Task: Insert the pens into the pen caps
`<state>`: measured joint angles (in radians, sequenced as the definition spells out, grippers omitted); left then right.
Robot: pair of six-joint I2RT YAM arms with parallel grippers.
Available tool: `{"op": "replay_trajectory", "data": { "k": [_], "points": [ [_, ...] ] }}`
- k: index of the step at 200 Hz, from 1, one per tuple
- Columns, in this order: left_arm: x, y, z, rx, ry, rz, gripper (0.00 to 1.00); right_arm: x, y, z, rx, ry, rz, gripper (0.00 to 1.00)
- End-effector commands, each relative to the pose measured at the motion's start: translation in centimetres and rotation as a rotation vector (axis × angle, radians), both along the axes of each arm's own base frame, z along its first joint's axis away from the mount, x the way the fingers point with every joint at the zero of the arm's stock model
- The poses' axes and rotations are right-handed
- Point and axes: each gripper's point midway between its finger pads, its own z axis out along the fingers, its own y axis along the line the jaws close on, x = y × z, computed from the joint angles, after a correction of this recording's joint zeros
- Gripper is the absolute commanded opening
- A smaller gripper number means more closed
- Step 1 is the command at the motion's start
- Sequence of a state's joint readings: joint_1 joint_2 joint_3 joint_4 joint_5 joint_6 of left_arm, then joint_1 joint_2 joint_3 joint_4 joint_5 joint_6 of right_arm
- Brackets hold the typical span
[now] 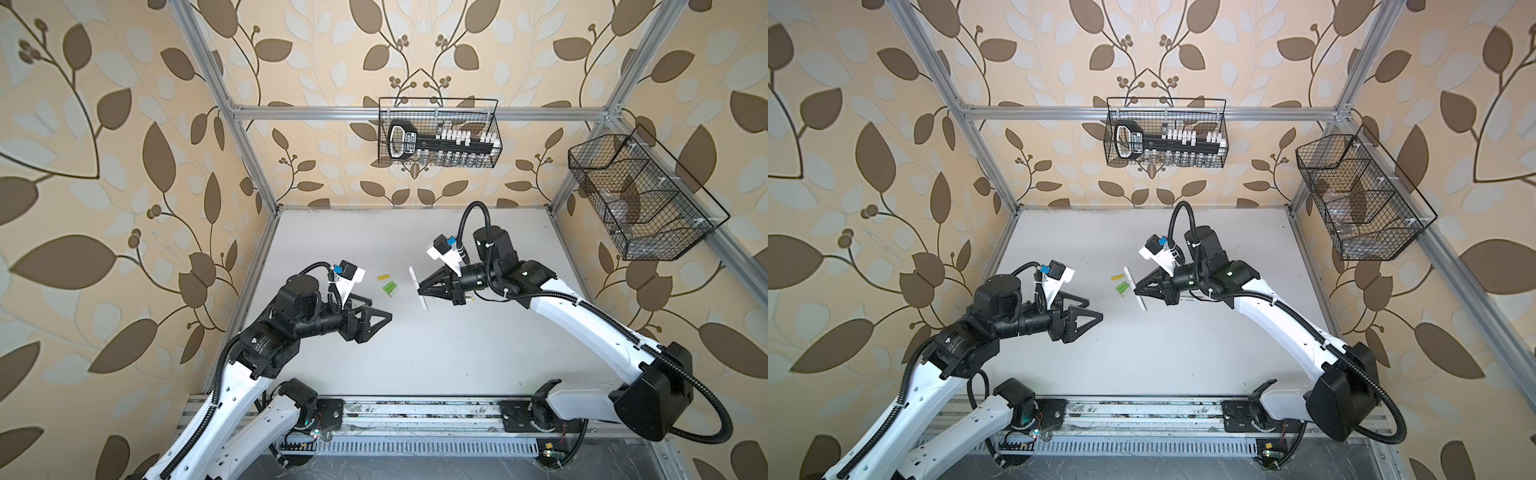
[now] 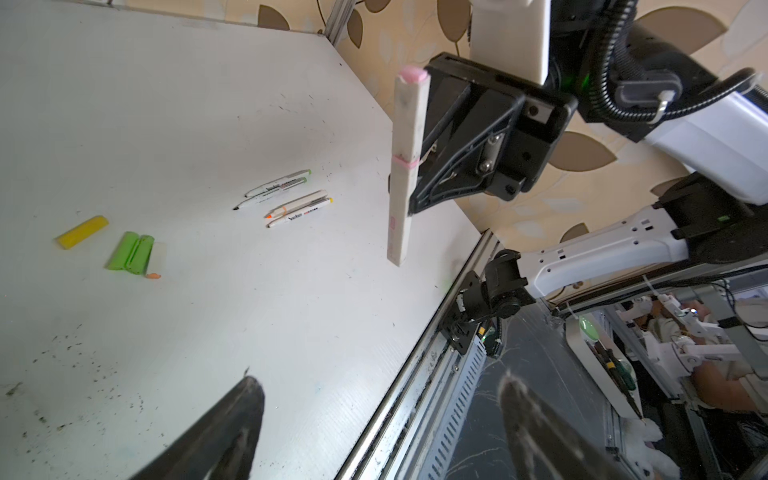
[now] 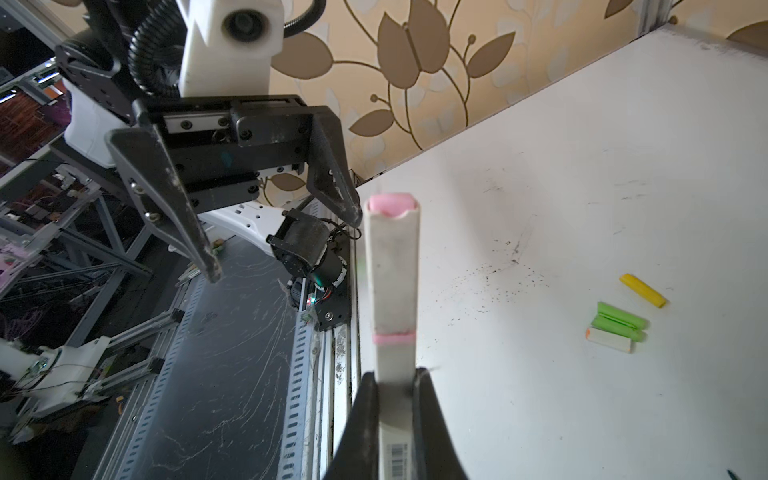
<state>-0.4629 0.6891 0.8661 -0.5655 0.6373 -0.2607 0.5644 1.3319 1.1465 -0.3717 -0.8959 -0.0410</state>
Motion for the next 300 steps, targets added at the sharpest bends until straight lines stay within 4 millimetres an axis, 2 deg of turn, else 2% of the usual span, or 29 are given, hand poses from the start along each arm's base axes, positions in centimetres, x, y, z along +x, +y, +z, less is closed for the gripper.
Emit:
{"op": "replay_trajectory", "data": {
  "k": [1,59,125,160,204,218,240,244,265,300],
  "points": [
    [-0.9,-1.0,3.0,-0.074,-0.081,-0.098,0.85,-2.3,0.4,0.2,0.032,-0.019,0.108,0.06],
    [-1.7,-1.6,3.6,-0.105,-0.094,-0.175,0.72,-7.7,0.6,0.3,0.022,-0.127,0.296,0.06],
    [-2.7,-2.4,5.1,-0.172,-0.119,-0.263,0.62,-9.2,0.7,-0.1,-0.016,-0.159,0.327,0.05],
    [-3.4,-2.7,5.7,-0.200,-0.116,-0.318,0.68,-9.4,1.0,-0.3,-0.031,-0.166,0.327,0.05],
    [-3.3,-2.9,5.7,-0.206,-0.108,-0.333,0.74,-9.2,1.3,-0.4,-0.040,-0.166,0.308,0.05],
    [-3.0,-2.8,5.6,-0.195,-0.117,-0.306,0.81,-8.0,1.3,-0.6,-0.052,-0.160,0.250,0.05],
    [-1.9,-2.3,4.8,-0.151,-0.123,-0.226,0.93,-4.5,0.7,-1.4,-0.118,-0.139,0.086,0.05],
    [-1.7,-2.2,4.6,-0.142,-0.121,-0.210,0.98,-3.7,0.5,-1.7,-0.134,-0.132,0.049,0.05],
    [-0.4,-1.4,3.5,-0.084,-0.116,-0.118,0.99,0.8,-1.5,-3.7,-0.266,-0.093,-0.158,0.05],
    [1.8,0.7,1.3,0.048,-0.097,0.063,0.99,7.5,-6.6,-7.5,-0.532,-0.073,-0.498,0.06]
  ]
}}
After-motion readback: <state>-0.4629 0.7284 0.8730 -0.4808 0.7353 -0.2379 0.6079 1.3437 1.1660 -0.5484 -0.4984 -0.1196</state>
